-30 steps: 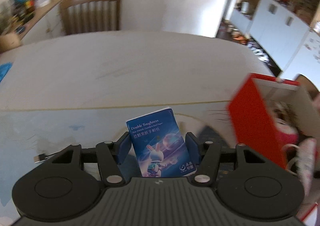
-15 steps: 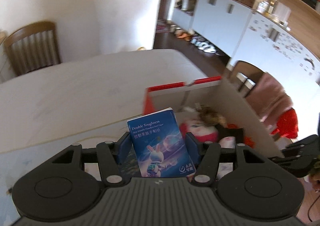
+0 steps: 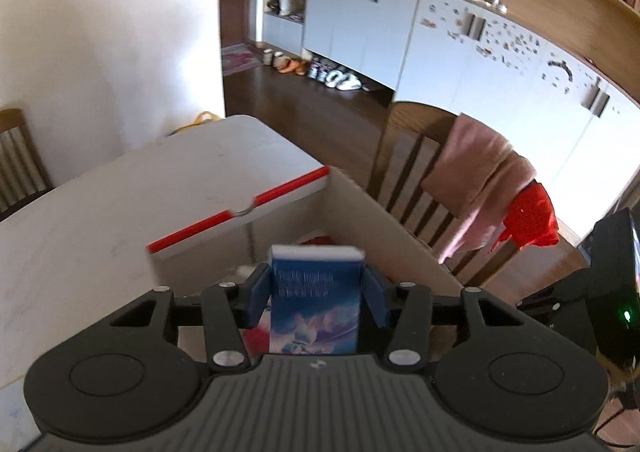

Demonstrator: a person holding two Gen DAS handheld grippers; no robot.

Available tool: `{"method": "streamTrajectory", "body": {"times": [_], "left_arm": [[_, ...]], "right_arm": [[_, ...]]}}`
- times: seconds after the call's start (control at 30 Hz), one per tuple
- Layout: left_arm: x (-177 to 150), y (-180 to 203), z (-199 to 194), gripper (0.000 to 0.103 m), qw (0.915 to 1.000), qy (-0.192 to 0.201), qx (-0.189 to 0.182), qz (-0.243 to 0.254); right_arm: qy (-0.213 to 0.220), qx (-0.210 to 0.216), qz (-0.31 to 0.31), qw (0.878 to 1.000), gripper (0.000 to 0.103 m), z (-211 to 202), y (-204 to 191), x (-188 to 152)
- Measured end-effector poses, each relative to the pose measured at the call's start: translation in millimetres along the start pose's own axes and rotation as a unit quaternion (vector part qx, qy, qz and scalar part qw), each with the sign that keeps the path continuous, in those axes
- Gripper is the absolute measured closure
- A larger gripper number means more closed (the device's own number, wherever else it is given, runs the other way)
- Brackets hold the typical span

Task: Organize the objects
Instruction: 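Lower the booklet into the box and open the left gripper, then move the left gripper to the black USB cable on the table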

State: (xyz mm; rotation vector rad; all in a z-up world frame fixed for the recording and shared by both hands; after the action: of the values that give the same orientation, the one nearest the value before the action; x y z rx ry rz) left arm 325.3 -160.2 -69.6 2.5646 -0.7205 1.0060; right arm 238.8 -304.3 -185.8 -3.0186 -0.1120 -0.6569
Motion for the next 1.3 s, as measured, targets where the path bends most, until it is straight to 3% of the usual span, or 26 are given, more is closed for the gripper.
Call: {"method": "streamTrajectory", "body": {"times": [0.13, 0.53, 1.0, 1.13, 1.3], "left_arm": [[-2.0, 13.5, 25.5, 0.059, 0.9994, -0.021, 0.0, 0.027], [-26.1, 3.6, 64.0, 0.059, 0.9977, -0.068, 0.006, 0.005], [-28.1, -9.4, 18.5, 0.058, 0.9988, -0.032, -0.002, -0.037], [-29.5, -19.6, -1.8, 0.046, 0.9985, -0.008, 0.004, -0.054], [-36.8, -37.4, -24.6, 0.043, 0.997, 0.005, 0.02, -0.075]], "right_arm": [[0.002, 0.002, 0.002, 1.0, 0.099, -0.7, 0.0, 0.7], [0.005, 0.007, 0.005, 1.0, 0.098, -1.6, 0.2, -0.4], [0.004, 0.004, -0.001, 1.0, 0.098, -0.4, 1.0, 0.3], [0.003, 0.001, -0.005, 1.0, 0.098, -0.7, 0.5, 0.6], [0.002, 0.002, -0.005, 1.0, 0.098, -0.6, 0.3, 0.9]]}}
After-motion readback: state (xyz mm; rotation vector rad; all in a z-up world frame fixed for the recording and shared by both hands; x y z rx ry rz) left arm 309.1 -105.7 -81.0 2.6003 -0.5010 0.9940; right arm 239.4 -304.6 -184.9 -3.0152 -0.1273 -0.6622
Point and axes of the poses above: each gripper's, at about its wrist camera, not at the fingertips, and z roughly the way its jaws point, y to its right, x to its top, the point moved 7 cm from there along z, roughly the way its jaws point, and after that the axes turned 3 degrees about y, right-handed, at the moved point
